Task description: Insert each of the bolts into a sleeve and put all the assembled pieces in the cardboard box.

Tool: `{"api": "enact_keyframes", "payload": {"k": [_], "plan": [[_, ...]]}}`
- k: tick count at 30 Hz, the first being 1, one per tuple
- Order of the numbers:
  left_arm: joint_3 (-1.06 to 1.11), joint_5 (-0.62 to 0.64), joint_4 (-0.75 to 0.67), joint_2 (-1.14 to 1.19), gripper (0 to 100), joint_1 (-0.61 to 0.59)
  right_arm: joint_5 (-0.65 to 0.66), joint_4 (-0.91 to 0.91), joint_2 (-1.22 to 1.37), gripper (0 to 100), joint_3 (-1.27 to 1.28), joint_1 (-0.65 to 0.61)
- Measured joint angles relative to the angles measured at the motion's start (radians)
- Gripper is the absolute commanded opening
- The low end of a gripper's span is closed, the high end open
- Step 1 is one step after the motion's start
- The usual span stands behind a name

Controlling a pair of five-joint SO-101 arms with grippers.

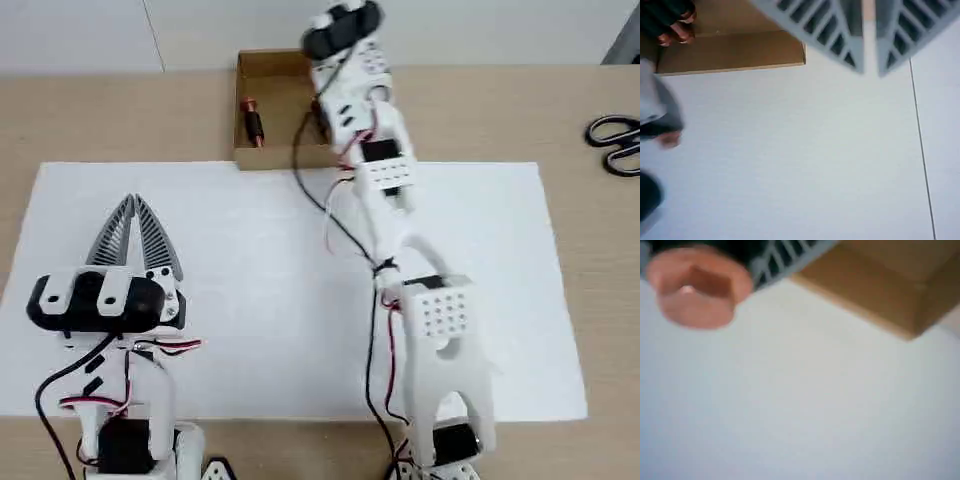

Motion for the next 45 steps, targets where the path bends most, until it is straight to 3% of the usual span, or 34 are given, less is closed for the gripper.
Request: {"api": "enact_keyframes", "payload": {"k": [10,17,20,25,31,39,45], "plan": [[0.055,0.000,-0.002,0.000,1,0.000,-0.025,0.121,0.322,0.4,-0.362,-0.061],[0.063,0.000,-0.002,0.000,1,0.000,-0.348,0.230,0.356,0.7,-0.430,-0.066],[0.071,0.000,-0.002,0.000,1,0.000,-0.414,0.233,0.356,0.8,-0.431,-0.066],[0.072,0.000,-0.005,0.000,1,0.000,-0.434,0.233,0.356,3.1,-0.430,-0.068],[0.072,0.000,-0.005,0.000,1,0.000,-0.434,0.316,0.356,24.3,-0.408,-0.069],[0.072,0.000,-0.005,0.000,1,0.000,-0.437,0.405,0.353,23.6,-0.422,-0.078],[0.072,0.000,-0.005,0.000,1,0.000,-0.437,0.485,0.353,23.6,-0.578,-0.075]]}}
